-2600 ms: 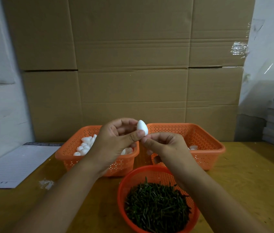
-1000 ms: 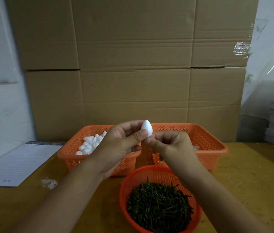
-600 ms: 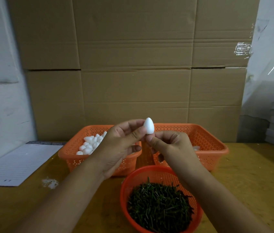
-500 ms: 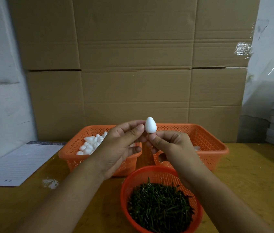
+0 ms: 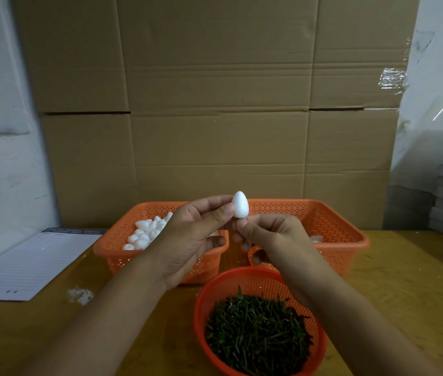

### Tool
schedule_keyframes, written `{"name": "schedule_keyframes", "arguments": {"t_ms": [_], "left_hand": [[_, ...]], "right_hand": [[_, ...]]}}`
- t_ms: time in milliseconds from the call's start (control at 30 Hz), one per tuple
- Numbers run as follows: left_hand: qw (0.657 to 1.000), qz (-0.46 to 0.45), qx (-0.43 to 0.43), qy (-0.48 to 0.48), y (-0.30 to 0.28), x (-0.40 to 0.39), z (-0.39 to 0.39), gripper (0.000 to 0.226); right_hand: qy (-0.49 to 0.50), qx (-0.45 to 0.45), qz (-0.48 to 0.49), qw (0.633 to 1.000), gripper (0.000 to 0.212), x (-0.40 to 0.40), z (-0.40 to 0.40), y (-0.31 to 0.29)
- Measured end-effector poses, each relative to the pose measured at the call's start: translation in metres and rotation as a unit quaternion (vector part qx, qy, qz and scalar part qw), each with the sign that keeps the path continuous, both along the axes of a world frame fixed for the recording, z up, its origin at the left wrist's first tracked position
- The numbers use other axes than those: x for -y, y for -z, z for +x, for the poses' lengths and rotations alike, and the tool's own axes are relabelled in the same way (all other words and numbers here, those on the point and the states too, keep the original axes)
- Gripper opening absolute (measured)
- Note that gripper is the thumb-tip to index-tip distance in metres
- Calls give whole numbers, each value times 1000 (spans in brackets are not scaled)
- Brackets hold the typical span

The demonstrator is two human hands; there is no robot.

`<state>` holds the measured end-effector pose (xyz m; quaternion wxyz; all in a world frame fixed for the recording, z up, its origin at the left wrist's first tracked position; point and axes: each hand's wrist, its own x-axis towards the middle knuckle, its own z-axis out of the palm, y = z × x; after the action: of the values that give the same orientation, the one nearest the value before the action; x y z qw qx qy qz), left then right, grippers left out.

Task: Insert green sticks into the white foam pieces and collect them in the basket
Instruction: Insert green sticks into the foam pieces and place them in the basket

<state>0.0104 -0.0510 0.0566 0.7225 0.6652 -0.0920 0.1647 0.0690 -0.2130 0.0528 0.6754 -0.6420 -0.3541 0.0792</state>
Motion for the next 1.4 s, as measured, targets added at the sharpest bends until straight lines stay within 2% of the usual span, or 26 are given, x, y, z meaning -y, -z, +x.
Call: {"name": "schedule_keyframes", "arguments": {"t_ms": [300, 467, 633, 967, 1400], "left_hand": [[1000, -16, 5, -18, 3, 6, 2, 43], [999, -40, 7, -34, 2, 5, 2, 41], [998, -51, 6, -45, 3, 6, 3, 42], [1000, -21, -15, 16, 1, 0, 0, 38], [998, -58, 7, -17, 5, 0, 6, 45]], "right_hand": [[25, 23, 6, 999, 20, -2, -1, 0], [21, -8, 5, 1000, 20, -2, -1, -1], [31, -14, 7, 999, 12, -2, -1, 0], [3, -21, 3, 1000, 19, 0, -2, -2], [29, -21, 24, 999, 14, -3, 0, 1]]}}
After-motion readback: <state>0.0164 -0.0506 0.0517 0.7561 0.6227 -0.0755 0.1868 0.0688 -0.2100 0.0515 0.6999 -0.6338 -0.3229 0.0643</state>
